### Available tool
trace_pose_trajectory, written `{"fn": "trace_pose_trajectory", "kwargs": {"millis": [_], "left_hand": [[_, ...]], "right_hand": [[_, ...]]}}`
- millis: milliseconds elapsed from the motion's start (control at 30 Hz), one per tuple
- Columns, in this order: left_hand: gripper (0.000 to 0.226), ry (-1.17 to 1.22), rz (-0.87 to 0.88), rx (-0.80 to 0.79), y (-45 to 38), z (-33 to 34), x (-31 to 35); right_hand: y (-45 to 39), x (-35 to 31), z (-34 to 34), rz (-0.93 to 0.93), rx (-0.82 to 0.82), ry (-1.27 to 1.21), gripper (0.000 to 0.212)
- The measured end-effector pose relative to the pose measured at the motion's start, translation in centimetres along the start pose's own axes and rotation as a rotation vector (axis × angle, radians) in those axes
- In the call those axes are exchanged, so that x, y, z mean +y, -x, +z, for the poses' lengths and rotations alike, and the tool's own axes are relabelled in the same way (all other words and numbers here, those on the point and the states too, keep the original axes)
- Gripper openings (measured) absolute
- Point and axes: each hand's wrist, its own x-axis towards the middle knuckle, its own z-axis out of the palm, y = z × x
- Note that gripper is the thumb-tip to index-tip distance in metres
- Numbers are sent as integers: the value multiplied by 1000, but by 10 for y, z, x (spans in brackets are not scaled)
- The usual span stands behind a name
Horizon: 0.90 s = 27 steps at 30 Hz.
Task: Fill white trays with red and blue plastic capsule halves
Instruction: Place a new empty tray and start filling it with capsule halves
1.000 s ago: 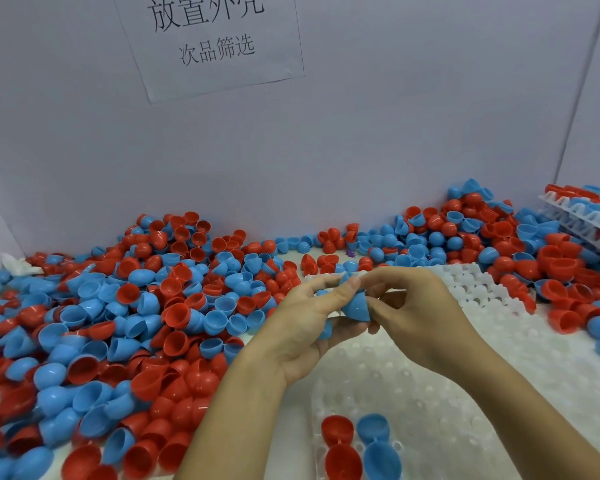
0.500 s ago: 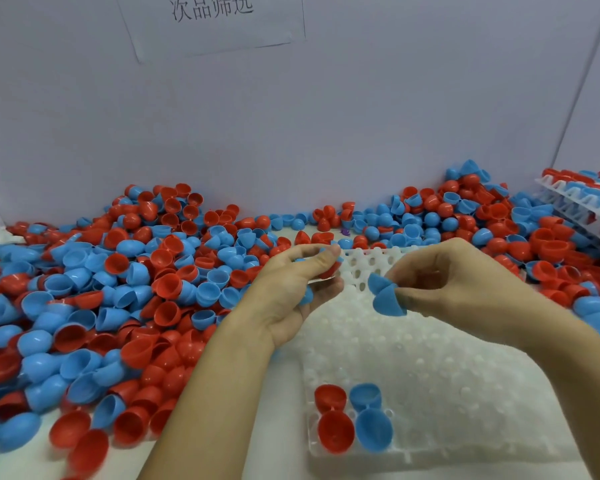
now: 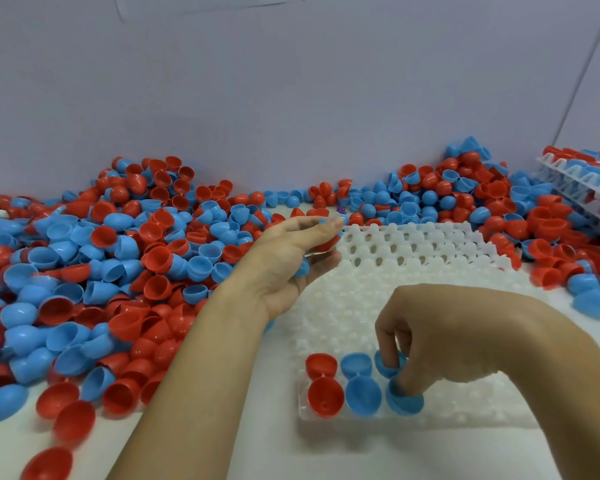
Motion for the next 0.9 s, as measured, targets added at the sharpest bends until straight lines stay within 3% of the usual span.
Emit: {"fn": "trace_pose_trajectory", "kwargs": {"millis": [200, 333, 400, 500, 567, 733, 900], "left_hand": [[48, 0, -20, -11, 3, 1, 1], [49, -48, -5, -35, 4, 1, 0], [53, -113, 16, -60, 4, 1, -2], [56, -213, 50, -149, 5, 2, -3], [53, -299, 87, -208, 7, 5, -4], [34, -627, 303, -206, 11, 6, -6], [33, -598, 358, -193, 11, 7, -4]], "right_hand": [[2, 1, -5, 11, -75, -40, 24], [9, 20, -18, -90, -68, -161, 28], [5, 30, -22, -161, 81, -263, 17], [-15, 31, -18, -208, 452, -503, 10], [-25, 25, -13, -224, 567, -681, 9], [-34, 21, -7, -273, 448, -843, 8], [-35, 22, -10, -248, 479, -1086, 8]]}}
